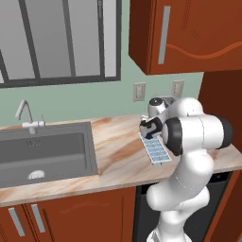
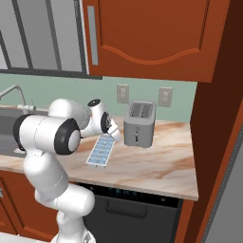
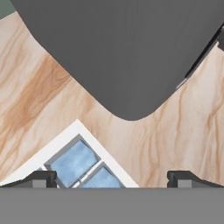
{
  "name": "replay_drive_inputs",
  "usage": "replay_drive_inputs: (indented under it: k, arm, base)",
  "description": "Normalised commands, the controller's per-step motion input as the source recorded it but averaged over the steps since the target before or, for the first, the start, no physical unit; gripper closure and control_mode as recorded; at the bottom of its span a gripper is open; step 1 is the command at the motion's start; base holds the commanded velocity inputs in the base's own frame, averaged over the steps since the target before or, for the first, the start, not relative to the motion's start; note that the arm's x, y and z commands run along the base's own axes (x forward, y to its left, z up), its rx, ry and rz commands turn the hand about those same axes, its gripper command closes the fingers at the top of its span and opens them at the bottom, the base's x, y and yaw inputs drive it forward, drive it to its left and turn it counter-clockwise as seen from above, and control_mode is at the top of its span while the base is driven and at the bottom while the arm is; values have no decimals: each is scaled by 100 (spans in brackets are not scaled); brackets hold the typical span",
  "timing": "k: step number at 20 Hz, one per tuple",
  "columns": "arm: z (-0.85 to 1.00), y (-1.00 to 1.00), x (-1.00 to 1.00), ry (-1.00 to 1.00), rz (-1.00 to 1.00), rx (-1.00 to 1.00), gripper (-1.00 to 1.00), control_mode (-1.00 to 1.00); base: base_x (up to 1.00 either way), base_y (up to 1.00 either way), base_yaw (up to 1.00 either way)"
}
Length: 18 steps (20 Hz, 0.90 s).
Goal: The ice cube tray has been filled with water. Take the tray and place it in the freezer to make ice. Close the freezer door after placing the tray.
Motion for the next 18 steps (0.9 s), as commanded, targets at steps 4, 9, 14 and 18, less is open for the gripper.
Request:
replay_drive_inputs:
  k: [4,9,14,18]
  arm:
    - [-9,-5,12,0,0,0,-100,-100]
    - [-19,-3,4,0,0,0,-100,-100]
    - [-22,0,6,-2,0,0,-100,-100]
    - [-18,0,12,-1,-1,0,-100,-100]
  base:
    - [0,0,0]
    - [0,0,0]
    - [0,0,0]
    - [0,0,0]
